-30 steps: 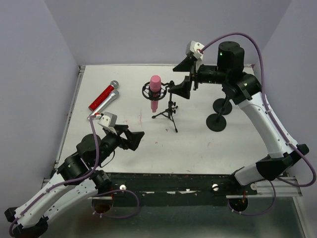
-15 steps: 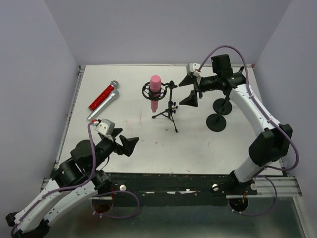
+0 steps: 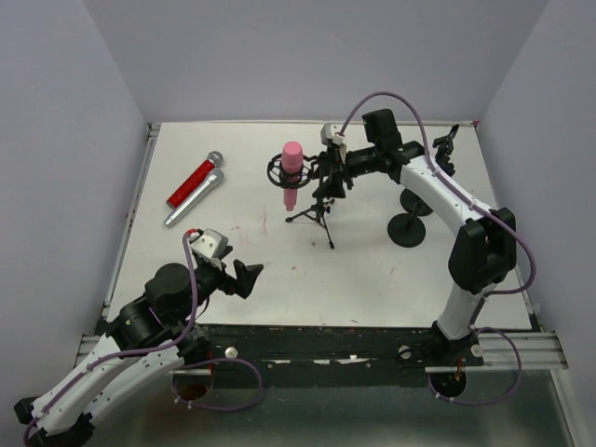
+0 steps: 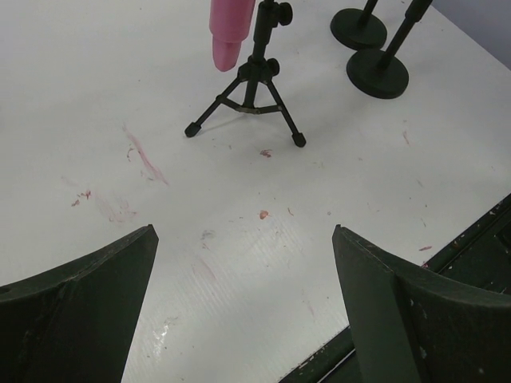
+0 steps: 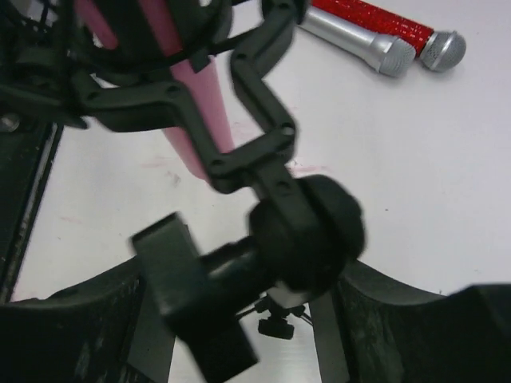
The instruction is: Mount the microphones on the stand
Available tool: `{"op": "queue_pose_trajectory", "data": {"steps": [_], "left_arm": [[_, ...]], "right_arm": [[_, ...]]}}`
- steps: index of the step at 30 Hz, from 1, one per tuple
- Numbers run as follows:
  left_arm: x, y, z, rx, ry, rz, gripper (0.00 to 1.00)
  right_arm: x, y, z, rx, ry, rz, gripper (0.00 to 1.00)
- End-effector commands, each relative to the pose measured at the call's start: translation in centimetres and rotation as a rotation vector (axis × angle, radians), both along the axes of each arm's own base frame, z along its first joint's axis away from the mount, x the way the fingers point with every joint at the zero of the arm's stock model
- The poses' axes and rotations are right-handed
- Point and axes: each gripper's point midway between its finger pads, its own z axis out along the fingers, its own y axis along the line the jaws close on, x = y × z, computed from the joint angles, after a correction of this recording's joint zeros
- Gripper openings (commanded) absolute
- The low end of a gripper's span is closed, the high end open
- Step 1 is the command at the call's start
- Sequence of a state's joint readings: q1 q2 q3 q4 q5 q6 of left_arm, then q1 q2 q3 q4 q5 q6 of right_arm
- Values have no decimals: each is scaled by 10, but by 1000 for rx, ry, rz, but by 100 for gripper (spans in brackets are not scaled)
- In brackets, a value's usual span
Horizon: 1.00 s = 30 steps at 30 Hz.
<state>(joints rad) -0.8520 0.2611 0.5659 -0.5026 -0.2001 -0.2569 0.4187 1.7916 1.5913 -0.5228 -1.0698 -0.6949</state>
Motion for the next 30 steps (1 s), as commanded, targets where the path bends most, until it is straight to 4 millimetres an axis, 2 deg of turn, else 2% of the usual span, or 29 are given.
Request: {"op": "queue_pose_trajectory", "data": {"steps": [1, 2, 3, 6, 8, 11, 12, 13, 16, 20, 21, 22, 26, 30], "left_arm": [[2, -1, 4, 10, -20, -7, 99], [1, -1, 3, 10, -17, -7, 99], [2, -1, 2, 14, -16, -7, 99], [1, -3, 0, 18, -11, -17, 99], [1, -4, 0, 16, -9, -21, 99], [0, -4, 1, 15, -14, -24, 99], [1, -3, 1, 13, -19, -17, 99], [2, -2, 1, 14, -19, -14, 99], [2, -1, 2, 11, -25, -7, 99], [3, 1, 2, 8, -27, 7, 99], [3, 1, 2, 9, -27, 9, 99], [4, 2, 2, 9, -28, 13, 99], [7, 4, 1, 22, -25, 36, 99], [9, 3, -1, 30, -11, 43, 99]], "right_arm": [[11, 9, 18, 55, 4, -1, 48], [11, 11, 18, 59, 31, -10, 29], [17, 13, 22, 68, 28, -32, 18], [30, 19, 31, 87, -1, -55, 5], [48, 24, 37, 102, -9, -94, 2], [80, 35, 54, 138, -42, -149, 1], [95, 39, 53, 146, -49, -178, 1], [109, 42, 69, 171, -83, -209, 1], [153, 51, 83, 214, -153, -297, 1], [196, 60, 92, 291, -195, -398, 1], [204, 62, 82, 288, -171, -422, 1], [211, 63, 87, 318, -183, -442, 1], [233, 65, 59, 328, -140, -514, 2], [232, 69, 43, 324, -102, -496, 6]]}}
